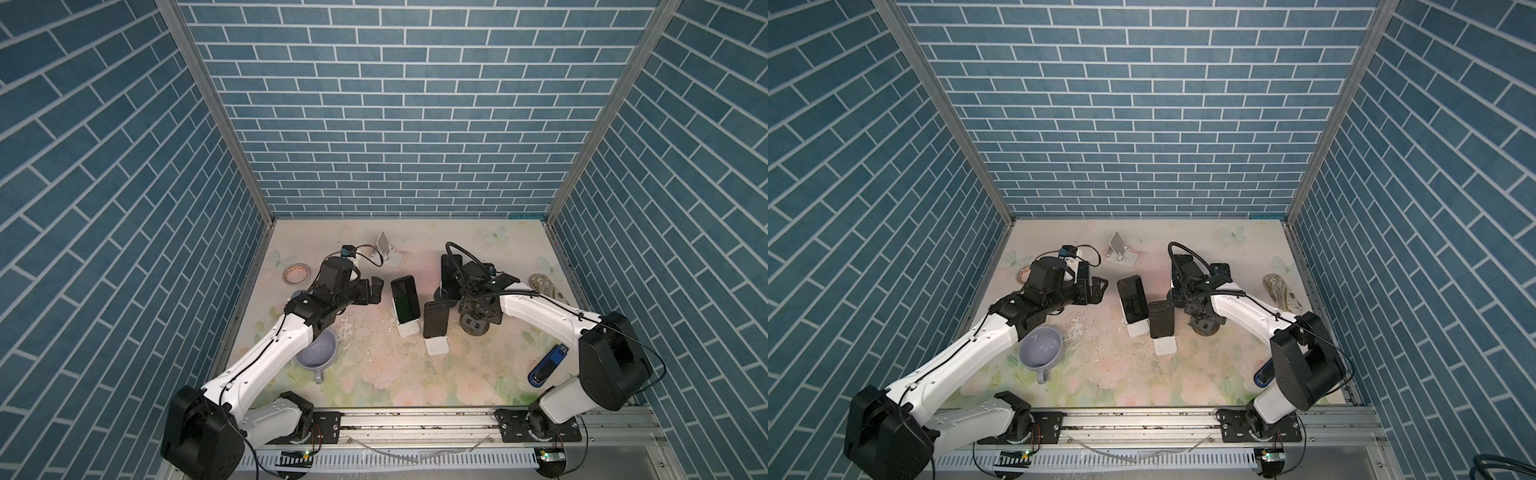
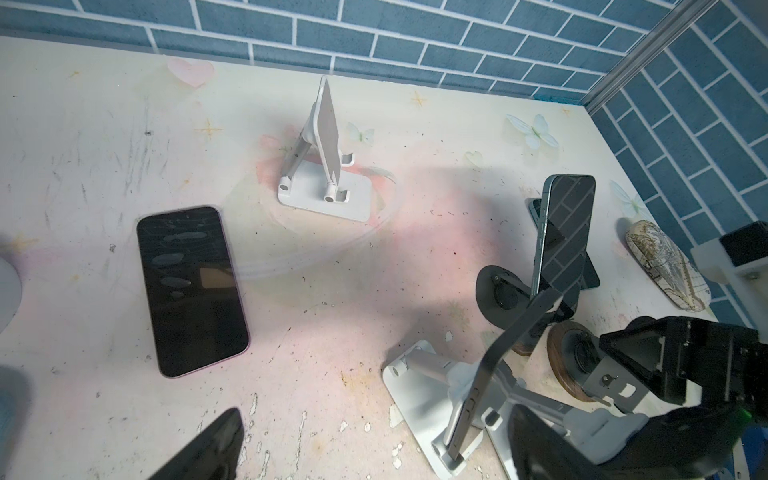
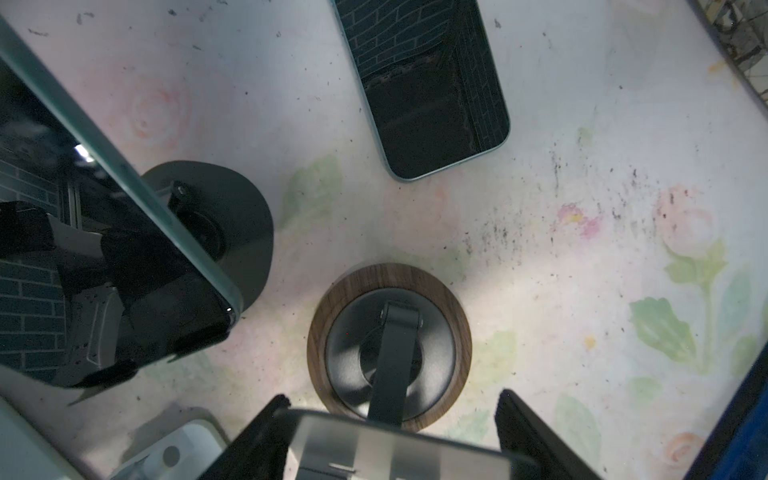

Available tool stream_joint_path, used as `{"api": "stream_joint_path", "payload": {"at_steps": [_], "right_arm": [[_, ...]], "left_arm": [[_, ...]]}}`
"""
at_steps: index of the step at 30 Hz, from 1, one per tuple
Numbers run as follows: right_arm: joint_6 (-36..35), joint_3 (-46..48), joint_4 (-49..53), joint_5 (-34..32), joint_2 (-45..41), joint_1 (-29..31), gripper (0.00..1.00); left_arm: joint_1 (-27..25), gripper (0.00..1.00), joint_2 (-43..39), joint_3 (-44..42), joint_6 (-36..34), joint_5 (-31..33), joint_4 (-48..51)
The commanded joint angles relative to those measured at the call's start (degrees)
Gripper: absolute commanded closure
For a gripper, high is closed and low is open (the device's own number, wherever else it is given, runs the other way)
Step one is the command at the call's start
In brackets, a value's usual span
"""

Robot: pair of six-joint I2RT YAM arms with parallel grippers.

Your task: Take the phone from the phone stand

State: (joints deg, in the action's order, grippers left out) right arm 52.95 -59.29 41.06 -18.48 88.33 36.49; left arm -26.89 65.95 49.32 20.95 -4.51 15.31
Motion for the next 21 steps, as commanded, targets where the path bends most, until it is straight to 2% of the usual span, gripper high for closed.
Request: {"api": "stream_joint_path", "payload": {"at_steps": [1, 6, 21], "right_arm": [[2.00, -0.08, 1.56, -1.12, 0.80, 0.33, 0.27], [0.47, -0.07, 2.03, -1.19, 0.10, 0.34, 0.38], [-1.27, 1.63, 3.53, -1.03, -7.70, 0.13, 0.47]], "left_arm": [[0.30, 0.00, 0.84, -0.22, -0.96, 0.12, -1.25], [0.43, 0.00, 1.16, 0.28, -1.27, 0.05, -0.98], [0.45, 0.00, -0.04, 0.60, -0.79, 0.21, -0.35]]}}
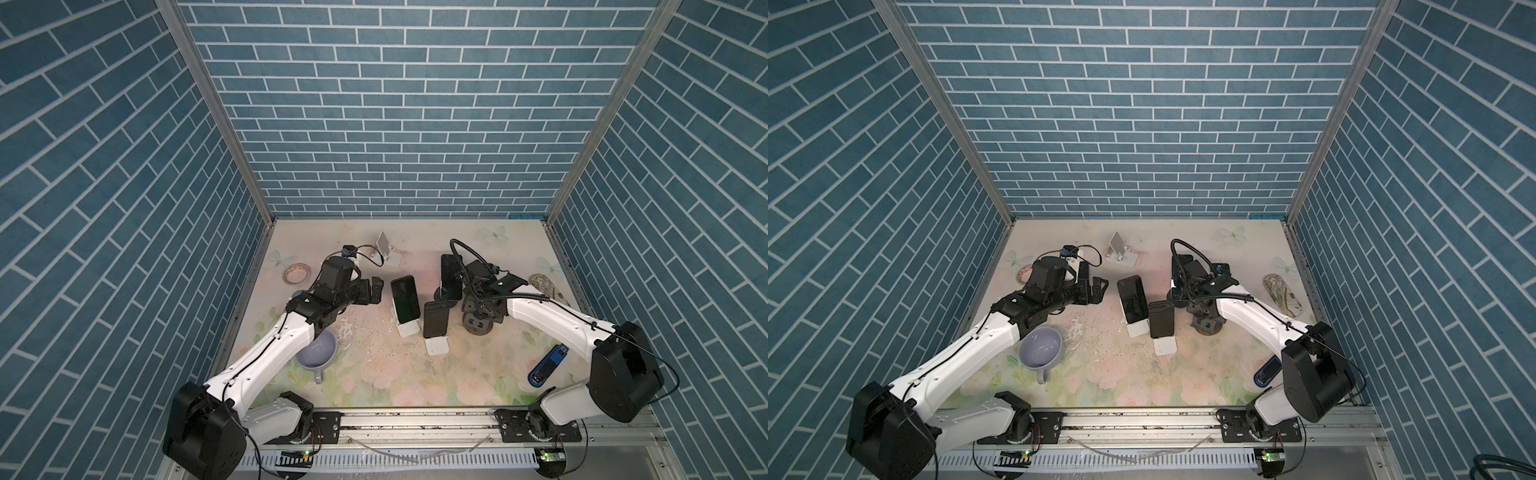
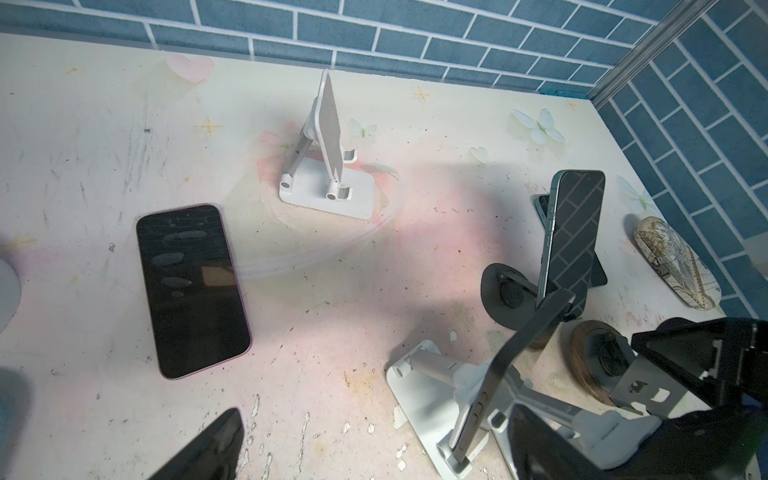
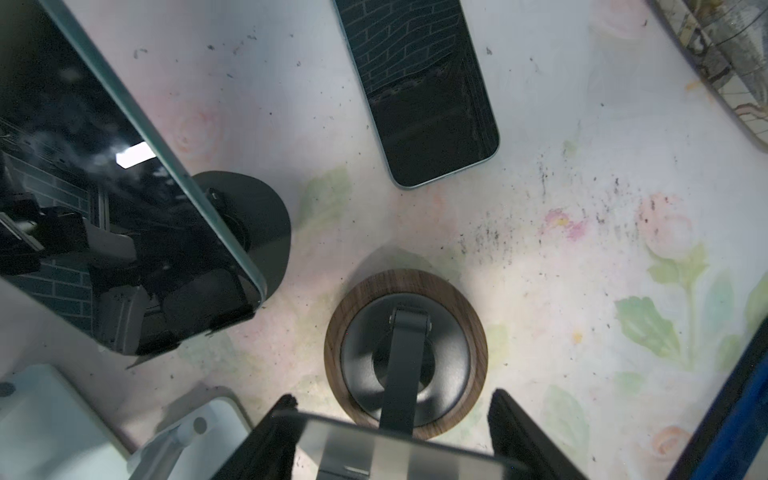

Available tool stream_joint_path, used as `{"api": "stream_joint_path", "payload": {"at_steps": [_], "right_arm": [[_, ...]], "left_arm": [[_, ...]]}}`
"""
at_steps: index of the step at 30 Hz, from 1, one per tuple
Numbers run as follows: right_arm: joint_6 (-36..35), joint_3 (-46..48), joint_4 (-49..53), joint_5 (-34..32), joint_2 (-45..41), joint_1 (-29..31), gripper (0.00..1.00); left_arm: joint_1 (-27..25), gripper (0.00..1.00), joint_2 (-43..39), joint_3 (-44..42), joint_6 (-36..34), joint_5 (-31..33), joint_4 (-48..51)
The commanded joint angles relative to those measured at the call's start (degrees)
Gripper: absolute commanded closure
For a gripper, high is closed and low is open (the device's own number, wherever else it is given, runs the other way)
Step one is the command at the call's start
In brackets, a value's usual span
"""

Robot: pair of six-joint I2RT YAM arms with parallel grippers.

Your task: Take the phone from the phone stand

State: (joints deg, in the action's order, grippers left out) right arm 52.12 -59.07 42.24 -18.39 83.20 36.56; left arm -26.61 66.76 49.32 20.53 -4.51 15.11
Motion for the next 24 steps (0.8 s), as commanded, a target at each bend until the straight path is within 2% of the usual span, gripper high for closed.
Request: {"api": "stream_joint_path", "payload": {"at_steps": [1, 7, 14, 24], "right_arm": [[-0.52, 1.50, 2.54, -1.24, -2.95, -0.03, 0.47], [-1.81, 2.38, 3.19, -1.67, -6.23, -2.82, 0.47], [-5.53, 2.61, 2.12, 1.19, -9.98, -11.26, 0.49], [-12.92, -3.88, -1.39, 4.31, -4.33, -21.41, 0.48]], "left_arm": [[0.16, 0.00, -0.97, 0.60, -0.34, 0.19, -0.17], [0.17, 0.00, -1.04, 0.93, -0.36, 0.12, 0.31], [0.22, 0.00, -1.92, 1.13, -0.44, 0.60, 0.80], [0.20, 0.00, -2.58, 1.48, -0.56, 2.04, 3.01]]}}
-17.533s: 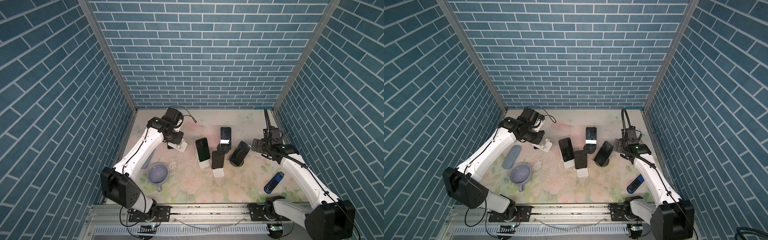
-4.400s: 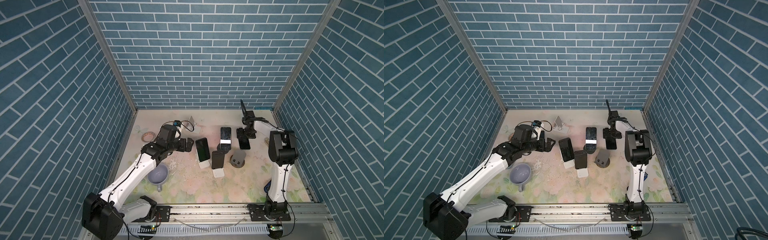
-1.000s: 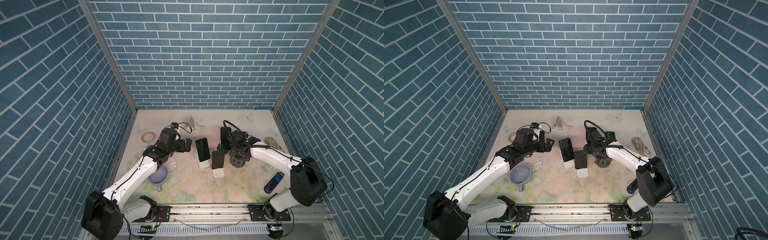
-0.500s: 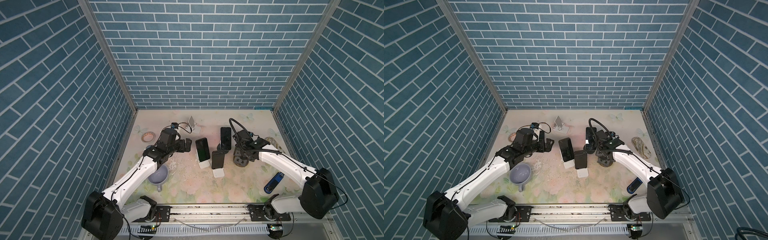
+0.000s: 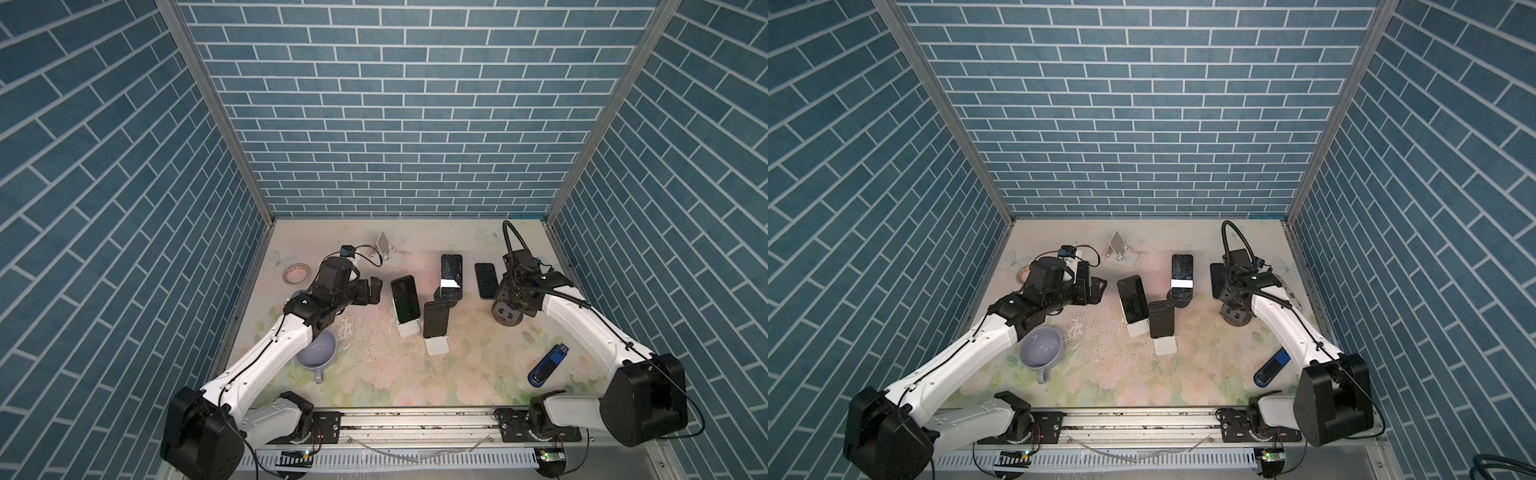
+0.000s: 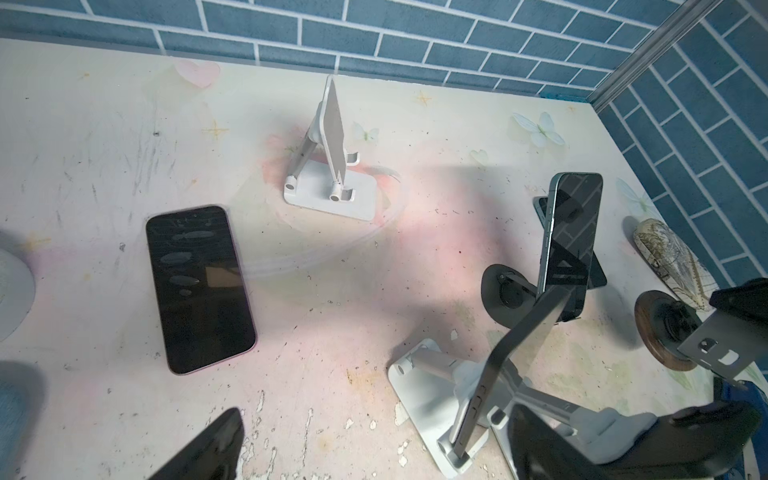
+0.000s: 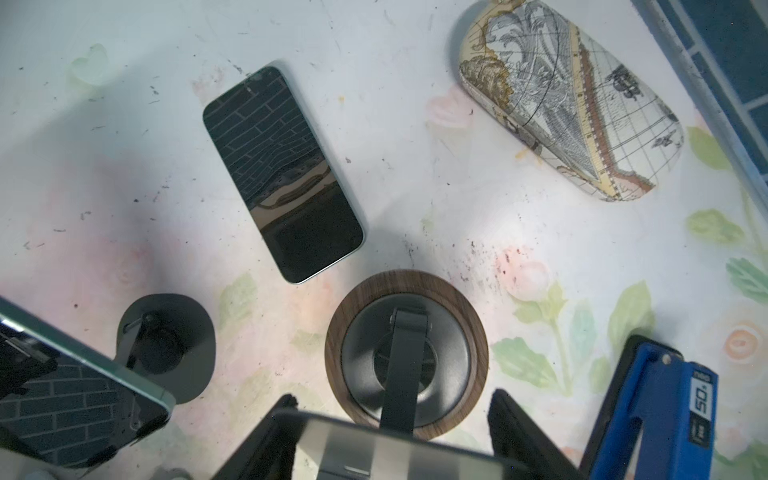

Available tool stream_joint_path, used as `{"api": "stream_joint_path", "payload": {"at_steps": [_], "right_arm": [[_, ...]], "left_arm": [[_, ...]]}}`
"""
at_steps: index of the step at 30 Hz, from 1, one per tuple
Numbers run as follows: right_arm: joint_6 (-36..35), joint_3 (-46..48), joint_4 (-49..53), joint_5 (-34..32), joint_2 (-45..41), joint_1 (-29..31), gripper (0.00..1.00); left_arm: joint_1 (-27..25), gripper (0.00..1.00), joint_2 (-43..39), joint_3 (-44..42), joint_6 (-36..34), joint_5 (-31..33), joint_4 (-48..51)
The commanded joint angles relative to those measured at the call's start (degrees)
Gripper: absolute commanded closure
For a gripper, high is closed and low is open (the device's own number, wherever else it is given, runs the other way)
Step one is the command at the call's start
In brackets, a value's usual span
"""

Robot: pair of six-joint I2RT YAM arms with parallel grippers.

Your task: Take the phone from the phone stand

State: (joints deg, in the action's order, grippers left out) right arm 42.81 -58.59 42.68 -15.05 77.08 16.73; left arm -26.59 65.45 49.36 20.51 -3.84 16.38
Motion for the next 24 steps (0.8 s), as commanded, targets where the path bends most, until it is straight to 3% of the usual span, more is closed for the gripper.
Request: {"api": "stream_joint_path", "payload": {"at_steps": [1, 15, 24], "right_arm": [[-4.11, -5.03, -2.13, 1.26, 2.50, -2.35, 0.48], [-8.57, -7.60, -7.37, 4.89, 9.60, -12.65, 0.48], [-8.90, -6.28, -9.54, 5.29, 11.27, -15.63, 0.47]], "left_arm": [[0.19, 0.00, -1.51, 1.44, -0.53, 1.59, 2.04], [0.15, 0.00, -2.91, 1.52, 0.03, 4.18, 4.76], [0.18, 0.00, -2.13, 1.61, 0.40, 3.77, 4.03]]}}
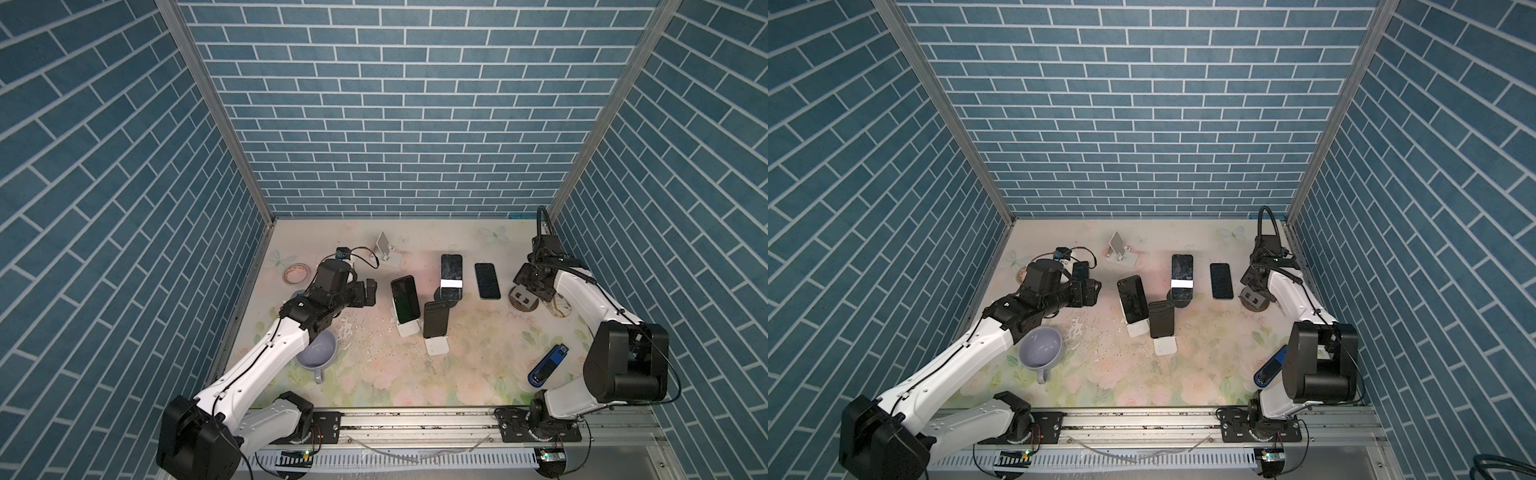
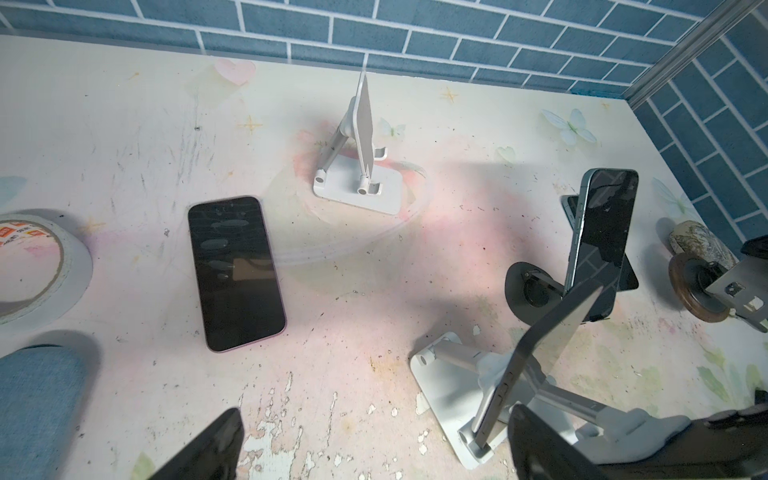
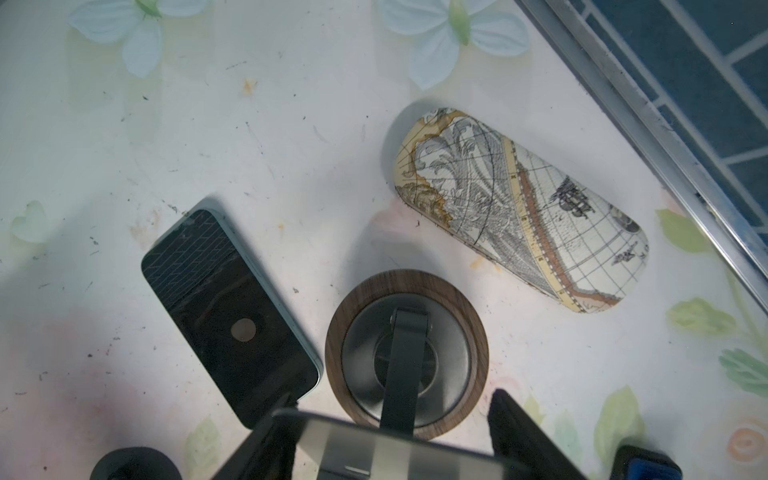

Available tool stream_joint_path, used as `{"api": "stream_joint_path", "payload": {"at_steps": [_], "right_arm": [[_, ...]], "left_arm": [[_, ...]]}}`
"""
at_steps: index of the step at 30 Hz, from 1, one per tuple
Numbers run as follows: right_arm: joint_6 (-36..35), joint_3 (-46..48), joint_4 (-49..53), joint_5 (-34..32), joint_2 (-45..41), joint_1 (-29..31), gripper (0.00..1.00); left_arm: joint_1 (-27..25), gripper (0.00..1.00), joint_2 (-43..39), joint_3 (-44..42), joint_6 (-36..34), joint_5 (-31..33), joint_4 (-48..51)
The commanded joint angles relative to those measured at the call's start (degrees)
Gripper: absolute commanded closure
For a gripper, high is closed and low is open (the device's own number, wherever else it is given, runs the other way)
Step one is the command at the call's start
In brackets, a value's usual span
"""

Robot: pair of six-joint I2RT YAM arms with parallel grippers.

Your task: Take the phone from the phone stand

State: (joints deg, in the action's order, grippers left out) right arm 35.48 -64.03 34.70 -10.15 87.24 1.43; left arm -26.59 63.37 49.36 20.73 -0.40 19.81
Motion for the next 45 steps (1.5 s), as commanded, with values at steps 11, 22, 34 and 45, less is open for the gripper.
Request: {"api": "stream_joint_path", "payload": {"at_steps": [11, 22, 34, 45], "right_arm": [[-0.96, 1.29, -3.41, 0.59, 3.98, -0.50, 0.45], [-0.93, 2.94, -3.58, -0.21, 5.12, -0.56, 0.38], [-1.03, 3.57, -2.64, -0.24, 4.35, -0.54, 0.18], [-1.45, 2.44, 1.07, -0.60, -1.12, -0.47, 0.02]], "left_arm": [[0.14, 0.00, -0.24, 1.44, 0.30, 0.10, 0.23], [0.16, 0.00, -0.16, 1.35, 0.54, 0.05, 0.12], [0.17, 0.00, -1.01, 1.61, 0.37, -0.47, 1.32], [0.16, 0.00, -3.03, 1.52, 0.27, -0.56, 3.80]]}}
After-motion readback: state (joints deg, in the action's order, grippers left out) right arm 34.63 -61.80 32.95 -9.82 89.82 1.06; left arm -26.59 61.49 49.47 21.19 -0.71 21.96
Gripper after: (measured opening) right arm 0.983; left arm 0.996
